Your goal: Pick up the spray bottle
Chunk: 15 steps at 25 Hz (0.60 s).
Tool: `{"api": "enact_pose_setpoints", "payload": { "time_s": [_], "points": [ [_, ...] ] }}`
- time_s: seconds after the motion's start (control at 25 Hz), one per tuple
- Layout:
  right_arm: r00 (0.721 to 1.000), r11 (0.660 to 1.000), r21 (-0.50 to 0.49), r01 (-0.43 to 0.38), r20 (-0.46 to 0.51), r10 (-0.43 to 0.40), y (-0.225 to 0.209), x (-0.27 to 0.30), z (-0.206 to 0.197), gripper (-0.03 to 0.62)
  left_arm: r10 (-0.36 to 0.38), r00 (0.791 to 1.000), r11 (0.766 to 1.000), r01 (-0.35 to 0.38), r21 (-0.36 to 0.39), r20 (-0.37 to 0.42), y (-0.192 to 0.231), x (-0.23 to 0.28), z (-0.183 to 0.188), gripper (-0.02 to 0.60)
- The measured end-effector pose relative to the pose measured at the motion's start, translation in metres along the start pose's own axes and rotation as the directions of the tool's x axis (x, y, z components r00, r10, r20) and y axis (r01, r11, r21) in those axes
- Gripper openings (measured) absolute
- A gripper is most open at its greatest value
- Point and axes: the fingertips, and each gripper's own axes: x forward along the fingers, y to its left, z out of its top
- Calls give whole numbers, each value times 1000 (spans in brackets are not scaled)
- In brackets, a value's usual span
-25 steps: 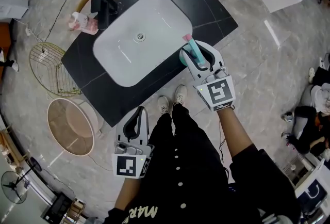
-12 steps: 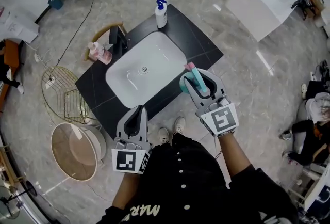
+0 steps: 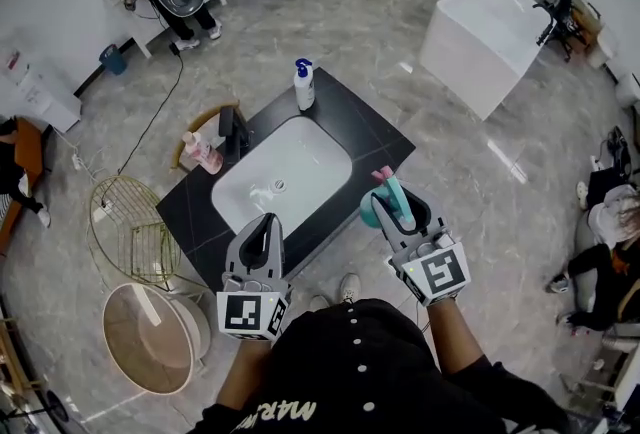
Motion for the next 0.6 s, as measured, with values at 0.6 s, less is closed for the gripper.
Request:
{"api": "enact_pose_setpoints", "payload": {
  "time_s": [0.6],
  "points": [
    [996,997,6,83,41,-83,-9,-39,13,129,-22,998,999,20,36,52,-12,-4,23,20]
  ]
}}
